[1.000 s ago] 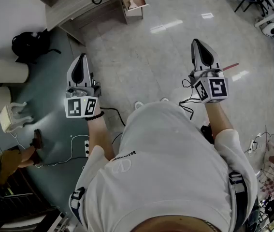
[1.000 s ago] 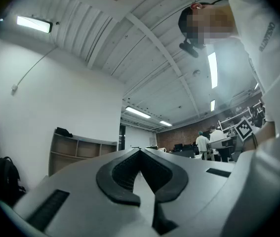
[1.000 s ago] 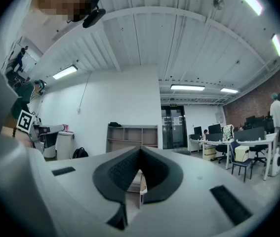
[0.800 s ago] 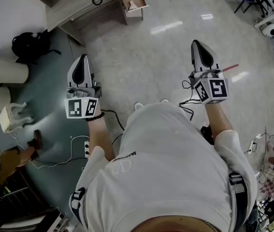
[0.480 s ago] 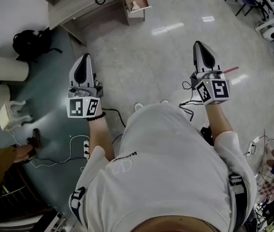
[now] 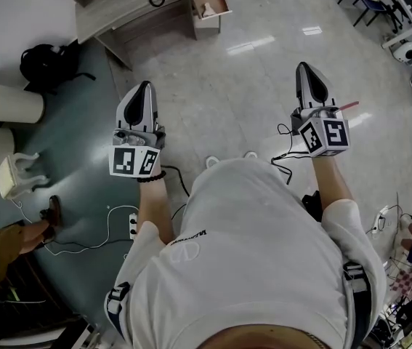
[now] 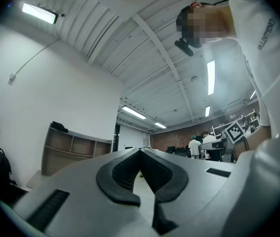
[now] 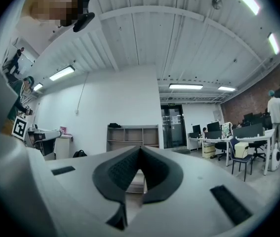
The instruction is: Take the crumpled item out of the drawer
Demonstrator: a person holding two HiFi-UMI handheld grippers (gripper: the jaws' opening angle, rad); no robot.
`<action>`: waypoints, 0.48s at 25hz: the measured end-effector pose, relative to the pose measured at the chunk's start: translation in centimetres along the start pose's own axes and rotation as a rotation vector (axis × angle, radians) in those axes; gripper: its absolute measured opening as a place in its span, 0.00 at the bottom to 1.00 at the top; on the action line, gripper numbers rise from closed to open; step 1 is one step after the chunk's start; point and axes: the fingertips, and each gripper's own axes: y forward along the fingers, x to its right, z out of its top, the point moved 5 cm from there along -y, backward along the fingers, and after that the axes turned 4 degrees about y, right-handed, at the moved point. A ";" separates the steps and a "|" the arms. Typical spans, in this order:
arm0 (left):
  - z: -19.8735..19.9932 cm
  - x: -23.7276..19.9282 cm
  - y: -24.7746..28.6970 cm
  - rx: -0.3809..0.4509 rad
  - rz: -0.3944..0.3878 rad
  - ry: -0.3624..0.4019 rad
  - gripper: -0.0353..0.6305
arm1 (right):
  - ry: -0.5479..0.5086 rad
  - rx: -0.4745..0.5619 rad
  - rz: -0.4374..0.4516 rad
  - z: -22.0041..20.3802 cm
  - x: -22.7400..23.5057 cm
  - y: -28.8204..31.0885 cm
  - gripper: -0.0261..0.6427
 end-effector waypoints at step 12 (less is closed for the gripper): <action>-1.4 -1.7 -3.0 -0.023 -0.045 -0.049 0.05 | -0.018 -0.021 -0.052 -0.7 -2.2 -1.1 0.04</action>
